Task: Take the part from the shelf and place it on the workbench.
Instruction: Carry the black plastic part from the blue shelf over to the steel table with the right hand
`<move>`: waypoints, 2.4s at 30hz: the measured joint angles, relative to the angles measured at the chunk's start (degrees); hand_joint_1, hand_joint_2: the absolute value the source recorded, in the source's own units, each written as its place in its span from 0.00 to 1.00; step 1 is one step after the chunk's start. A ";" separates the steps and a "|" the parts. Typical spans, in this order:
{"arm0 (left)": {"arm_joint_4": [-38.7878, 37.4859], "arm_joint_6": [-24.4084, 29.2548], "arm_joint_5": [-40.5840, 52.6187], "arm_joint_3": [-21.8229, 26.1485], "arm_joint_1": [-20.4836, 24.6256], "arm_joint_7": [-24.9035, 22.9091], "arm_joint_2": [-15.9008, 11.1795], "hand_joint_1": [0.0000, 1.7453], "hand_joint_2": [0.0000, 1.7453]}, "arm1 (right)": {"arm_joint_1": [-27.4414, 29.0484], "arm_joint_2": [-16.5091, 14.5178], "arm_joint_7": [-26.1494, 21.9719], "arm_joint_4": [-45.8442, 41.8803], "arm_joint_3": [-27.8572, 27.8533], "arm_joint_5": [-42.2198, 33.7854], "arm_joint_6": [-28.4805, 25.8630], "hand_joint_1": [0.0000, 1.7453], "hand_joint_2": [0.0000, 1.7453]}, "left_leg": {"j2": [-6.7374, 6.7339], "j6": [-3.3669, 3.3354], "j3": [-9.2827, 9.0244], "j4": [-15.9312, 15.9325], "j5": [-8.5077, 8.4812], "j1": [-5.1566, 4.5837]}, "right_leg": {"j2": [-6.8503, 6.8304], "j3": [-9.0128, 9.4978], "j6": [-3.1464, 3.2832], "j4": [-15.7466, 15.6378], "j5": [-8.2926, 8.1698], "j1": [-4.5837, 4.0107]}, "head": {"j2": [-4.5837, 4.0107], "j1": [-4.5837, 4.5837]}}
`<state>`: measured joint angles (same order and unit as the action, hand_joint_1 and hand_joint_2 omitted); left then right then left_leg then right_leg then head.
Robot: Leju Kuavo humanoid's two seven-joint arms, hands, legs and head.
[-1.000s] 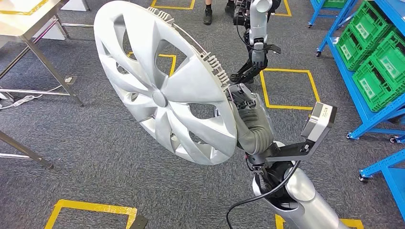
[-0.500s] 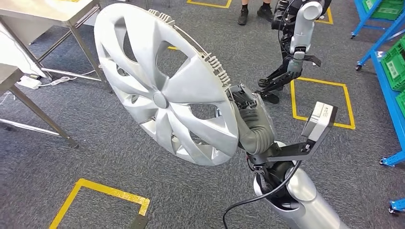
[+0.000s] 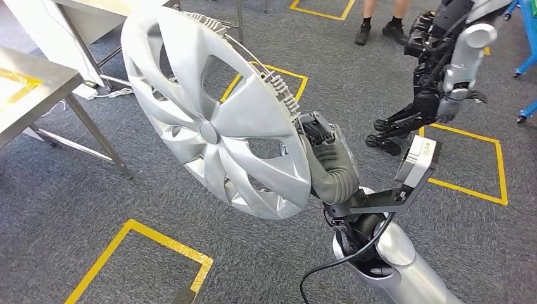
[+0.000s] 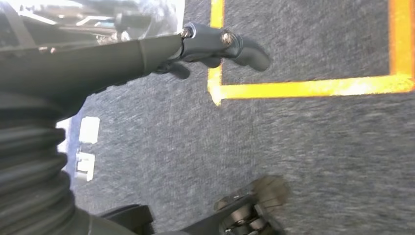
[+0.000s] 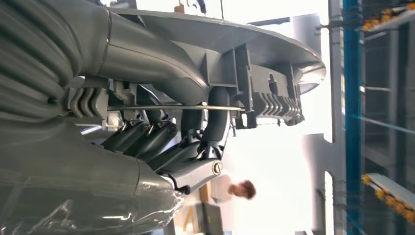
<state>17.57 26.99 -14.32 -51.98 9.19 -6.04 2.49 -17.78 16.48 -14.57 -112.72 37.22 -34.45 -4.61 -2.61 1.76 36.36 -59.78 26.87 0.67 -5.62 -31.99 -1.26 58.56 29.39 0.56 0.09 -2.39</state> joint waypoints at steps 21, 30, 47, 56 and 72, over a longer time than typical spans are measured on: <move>-0.23 0.41 -0.61 0.02 -0.32 0.00 -0.04 0.00 1.00 | 0.37 -0.02 0.02 0.03 0.30 -0.02 0.00 1.00 1.00 | 5.57 -0.52 2.65 -6.29 4.40 -0.78 | 5.59 -2.68 2.48 -0.21 -2.59 -0.23 | 0.00 -0.55; -0.25 0.55 -0.73 0.02 -0.42 0.08 -0.02 0.00 1.00 | 0.48 -0.02 0.04 0.03 0.44 -0.02 0.02 1.00 1.00 | -0.35 0.49 -0.72 0.02 0.24 0.00 | -0.18 -1.49 0.76 0.43 -1.20 0.09 | 0.00 -0.15; -0.30 0.96 -1.20 0.03 -0.80 0.42 0.08 0.00 1.00 | 0.75 -0.01 0.12 0.01 0.83 -0.02 0.05 1.00 1.00 | 9.87 -1.88 -0.13 0.25 0.00 -0.04 | 9.82 -3.18 1.33 0.87 -2.26 -0.14 | 0.00 -1.27; -0.42 0.93 -1.31 0.04 -0.85 0.30 -0.05 0.00 1.00 | 0.58 -0.19 0.57 0.07 1.02 -1.84 0.07 1.00 1.00 | 3.47 1.02 5.81 -12.91 5.30 0.37 | 3.36 -1.32 2.25 -0.54 -1.92 0.30 | 0.00 -0.45; -0.50 0.69 -2.31 0.04 -1.02 -0.39 -0.03 0.00 1.00 | 0.43 -0.55 1.24 0.18 1.19 -4.36 0.08 1.00 1.00 | 2.21 -1.30 -0.94 0.63 0.65 0.11 | 2.14 -0.71 0.46 -0.78 -1.44 0.15 | 0.00 -0.66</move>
<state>17.07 27.68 -16.62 -51.93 8.17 -6.43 2.46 -17.35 15.93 -13.33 -112.54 38.41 -38.81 -4.54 -0.40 0.46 35.42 -59.15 27.51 0.78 -3.48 -32.69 -0.80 57.78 27.95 0.71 0.09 -3.05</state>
